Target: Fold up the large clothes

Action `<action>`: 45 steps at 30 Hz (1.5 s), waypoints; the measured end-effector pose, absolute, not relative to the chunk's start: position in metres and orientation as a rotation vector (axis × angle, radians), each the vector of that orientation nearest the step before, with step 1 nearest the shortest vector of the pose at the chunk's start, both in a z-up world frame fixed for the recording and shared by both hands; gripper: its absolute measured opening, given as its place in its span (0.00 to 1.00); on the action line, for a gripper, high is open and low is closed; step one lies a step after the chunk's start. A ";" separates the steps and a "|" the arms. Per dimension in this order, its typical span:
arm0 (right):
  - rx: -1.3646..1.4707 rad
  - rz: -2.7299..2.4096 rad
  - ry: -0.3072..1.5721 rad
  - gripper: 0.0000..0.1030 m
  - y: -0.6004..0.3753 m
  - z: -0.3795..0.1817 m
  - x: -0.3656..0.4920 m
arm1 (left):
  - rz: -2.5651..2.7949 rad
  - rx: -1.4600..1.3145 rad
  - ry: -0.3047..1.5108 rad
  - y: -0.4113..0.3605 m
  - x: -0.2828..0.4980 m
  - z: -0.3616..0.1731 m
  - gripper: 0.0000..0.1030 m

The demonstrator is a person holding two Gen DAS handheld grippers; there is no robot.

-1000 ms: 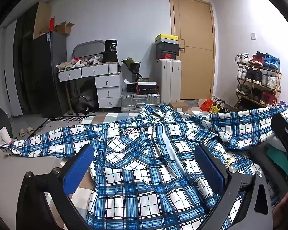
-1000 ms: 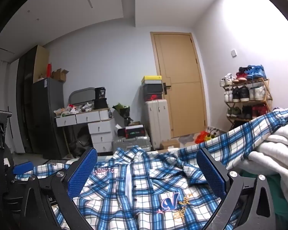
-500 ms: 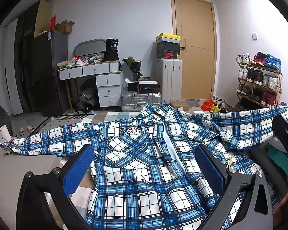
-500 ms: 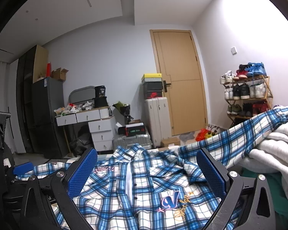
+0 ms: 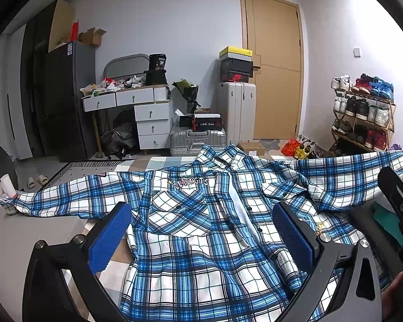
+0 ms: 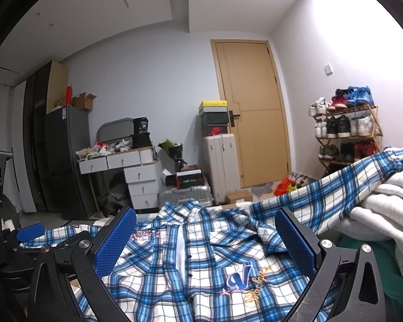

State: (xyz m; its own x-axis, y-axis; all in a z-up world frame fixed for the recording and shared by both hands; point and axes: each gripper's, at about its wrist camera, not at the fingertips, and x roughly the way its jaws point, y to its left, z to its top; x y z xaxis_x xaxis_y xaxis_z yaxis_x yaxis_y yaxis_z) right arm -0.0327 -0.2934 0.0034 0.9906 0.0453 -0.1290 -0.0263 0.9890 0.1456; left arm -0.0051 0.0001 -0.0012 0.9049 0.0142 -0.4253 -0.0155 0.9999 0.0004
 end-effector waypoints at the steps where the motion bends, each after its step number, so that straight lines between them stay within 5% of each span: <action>1: 0.144 0.037 0.135 1.00 -0.294 0.003 -0.033 | 0.018 -0.003 0.439 0.000 -0.005 -0.001 0.99; 45: 0.121 -0.031 0.207 1.00 -0.295 -0.003 -0.020 | 0.029 0.022 0.441 -0.002 0.009 -0.017 0.99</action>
State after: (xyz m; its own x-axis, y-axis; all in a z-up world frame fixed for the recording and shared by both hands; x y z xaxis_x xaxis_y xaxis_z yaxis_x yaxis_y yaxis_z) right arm -0.0202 -0.2949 -0.0025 0.9782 -0.0178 -0.2069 0.0428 0.9922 0.1169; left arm 0.0093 -0.0022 -0.0169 0.9041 0.0333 -0.4260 -0.0238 0.9993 0.0276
